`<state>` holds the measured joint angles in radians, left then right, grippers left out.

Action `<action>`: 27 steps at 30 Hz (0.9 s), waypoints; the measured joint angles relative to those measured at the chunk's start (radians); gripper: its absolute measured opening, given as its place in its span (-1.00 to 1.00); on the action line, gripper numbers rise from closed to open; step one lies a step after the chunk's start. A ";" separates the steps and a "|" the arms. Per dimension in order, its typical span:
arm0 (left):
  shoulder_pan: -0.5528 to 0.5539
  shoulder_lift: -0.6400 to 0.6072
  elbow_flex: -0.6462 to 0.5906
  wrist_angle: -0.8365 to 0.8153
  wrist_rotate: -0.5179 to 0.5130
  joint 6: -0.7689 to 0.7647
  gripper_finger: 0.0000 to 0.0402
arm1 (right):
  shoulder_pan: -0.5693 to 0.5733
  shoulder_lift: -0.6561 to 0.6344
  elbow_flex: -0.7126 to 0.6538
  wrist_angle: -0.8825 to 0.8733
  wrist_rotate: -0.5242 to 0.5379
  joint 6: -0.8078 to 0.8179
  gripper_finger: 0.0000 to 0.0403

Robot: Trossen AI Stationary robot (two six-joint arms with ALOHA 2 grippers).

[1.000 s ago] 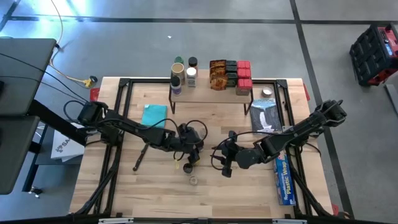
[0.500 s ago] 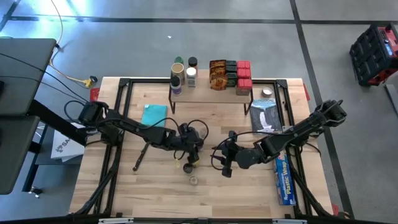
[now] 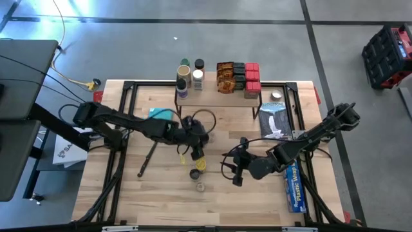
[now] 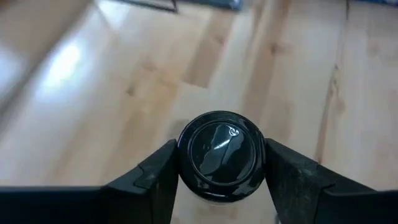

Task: Shelf spices
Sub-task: Put the black seasoning bottle on the shelf

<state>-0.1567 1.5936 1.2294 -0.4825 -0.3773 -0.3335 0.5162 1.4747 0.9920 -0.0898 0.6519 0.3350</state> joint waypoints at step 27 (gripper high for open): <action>0.524 -0.009 0.372 -0.310 0.095 0.260 0.12 | 0.017 -0.011 0.000 -0.008 0.039 -0.019 -0.31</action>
<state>0.3670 1.5845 1.6016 -0.7929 -0.2822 -0.0738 0.5335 1.4639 0.9920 -0.0982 0.6910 0.3160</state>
